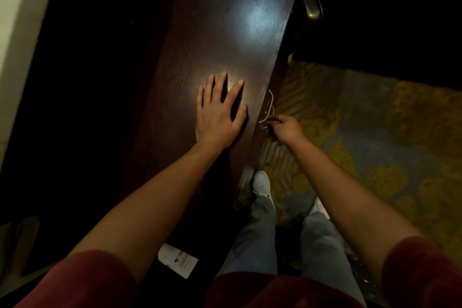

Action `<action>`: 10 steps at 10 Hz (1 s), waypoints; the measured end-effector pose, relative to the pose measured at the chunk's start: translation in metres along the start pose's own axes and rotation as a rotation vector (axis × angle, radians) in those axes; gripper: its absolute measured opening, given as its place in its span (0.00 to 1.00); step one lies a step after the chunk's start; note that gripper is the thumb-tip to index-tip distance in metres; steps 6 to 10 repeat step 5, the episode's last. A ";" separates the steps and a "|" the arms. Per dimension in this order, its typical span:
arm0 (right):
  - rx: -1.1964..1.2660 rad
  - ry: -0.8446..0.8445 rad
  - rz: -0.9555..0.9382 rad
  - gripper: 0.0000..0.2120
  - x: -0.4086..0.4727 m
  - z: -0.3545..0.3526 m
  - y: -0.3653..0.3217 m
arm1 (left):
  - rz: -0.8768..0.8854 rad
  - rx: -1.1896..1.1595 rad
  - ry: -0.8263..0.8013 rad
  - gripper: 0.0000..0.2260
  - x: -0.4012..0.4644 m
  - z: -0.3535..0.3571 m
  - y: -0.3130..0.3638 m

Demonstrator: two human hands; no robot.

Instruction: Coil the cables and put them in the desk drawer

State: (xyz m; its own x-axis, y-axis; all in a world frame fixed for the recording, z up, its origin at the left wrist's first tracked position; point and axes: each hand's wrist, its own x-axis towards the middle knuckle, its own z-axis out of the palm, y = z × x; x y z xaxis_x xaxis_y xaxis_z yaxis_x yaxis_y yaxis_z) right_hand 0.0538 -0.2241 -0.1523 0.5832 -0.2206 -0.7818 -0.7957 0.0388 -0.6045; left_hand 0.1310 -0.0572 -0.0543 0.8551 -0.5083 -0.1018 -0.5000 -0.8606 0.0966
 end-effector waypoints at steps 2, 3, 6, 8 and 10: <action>0.024 -0.078 -0.028 0.19 -0.019 -0.018 -0.001 | -0.001 0.020 -0.047 0.25 0.000 -0.003 0.001; -0.049 -0.068 -0.070 0.22 -0.032 -0.031 -0.003 | -0.005 0.039 -0.087 0.25 0.000 -0.008 0.003; -0.450 0.212 -0.304 0.22 -0.074 -0.089 -0.011 | 0.048 0.016 -0.202 0.24 0.015 -0.052 0.004; -0.450 0.212 -0.304 0.22 -0.074 -0.089 -0.011 | 0.048 0.016 -0.202 0.24 0.015 -0.052 0.004; -0.450 0.212 -0.304 0.22 -0.074 -0.089 -0.011 | 0.048 0.016 -0.202 0.24 0.015 -0.052 0.004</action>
